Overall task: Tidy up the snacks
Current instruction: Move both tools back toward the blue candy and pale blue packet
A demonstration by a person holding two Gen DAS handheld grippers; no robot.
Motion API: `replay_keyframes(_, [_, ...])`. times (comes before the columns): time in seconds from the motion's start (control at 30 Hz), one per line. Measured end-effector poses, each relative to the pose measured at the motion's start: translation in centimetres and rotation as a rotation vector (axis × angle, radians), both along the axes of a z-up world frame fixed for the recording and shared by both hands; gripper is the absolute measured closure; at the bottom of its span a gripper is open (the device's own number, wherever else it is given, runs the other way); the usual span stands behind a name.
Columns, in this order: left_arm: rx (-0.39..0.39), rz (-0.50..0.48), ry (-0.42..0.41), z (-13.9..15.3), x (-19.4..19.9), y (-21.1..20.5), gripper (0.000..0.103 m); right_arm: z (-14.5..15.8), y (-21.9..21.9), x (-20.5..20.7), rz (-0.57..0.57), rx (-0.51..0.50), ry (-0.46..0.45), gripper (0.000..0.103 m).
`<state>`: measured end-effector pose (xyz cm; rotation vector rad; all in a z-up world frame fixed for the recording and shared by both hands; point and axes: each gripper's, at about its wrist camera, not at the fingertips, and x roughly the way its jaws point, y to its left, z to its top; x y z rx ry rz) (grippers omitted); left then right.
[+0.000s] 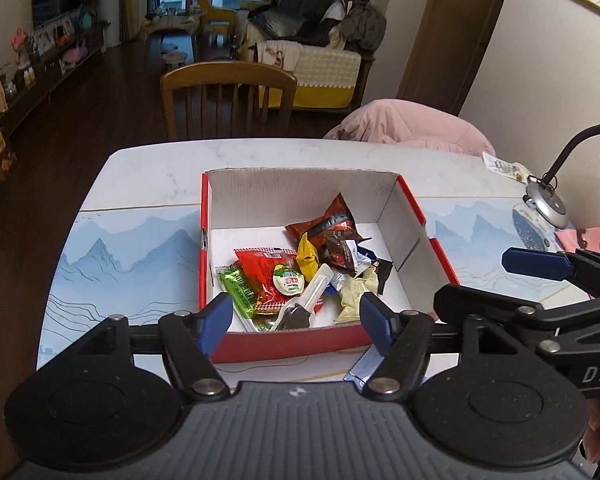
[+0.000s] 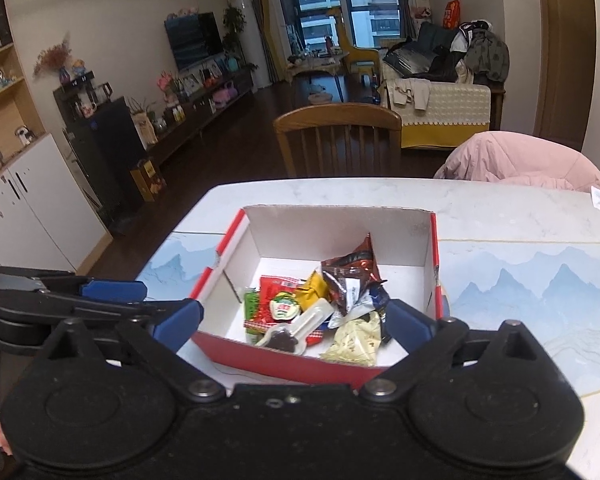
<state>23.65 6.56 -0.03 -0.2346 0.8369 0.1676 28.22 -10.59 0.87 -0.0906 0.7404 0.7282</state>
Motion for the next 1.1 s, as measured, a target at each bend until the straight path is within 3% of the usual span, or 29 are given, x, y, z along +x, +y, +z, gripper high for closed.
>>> replay_keyframes(0.4, [-0.001, -0.026, -0.084, -0.2, -4.1, -1.4, 0.024, -0.4, -2.1, -3.1, 0.044, 0.053, -0.029, 0.0])
replay_keyframes(0.97, [-0.047, -0.052, 0.014, -4.5, -6.2, -3.3, 0.024, -4.2, -4.1, -4.7, 0.109, -0.01, -0.005, 0.0])
replay_keyframes(1.03, [-0.039, -0.056, 0.03, -5.2, -6.2, -3.6, 0.021, -4.7, -4.4, -4.5, 0.12, -0.028, -0.007, 0.0])
replay_keyframes(1.1, [-0.037, -0.062, 0.041, -6.0, -6.3, -3.9, 0.012, -5.2, -4.6, -4.2, 0.125, -0.042, -0.001, 0.0])
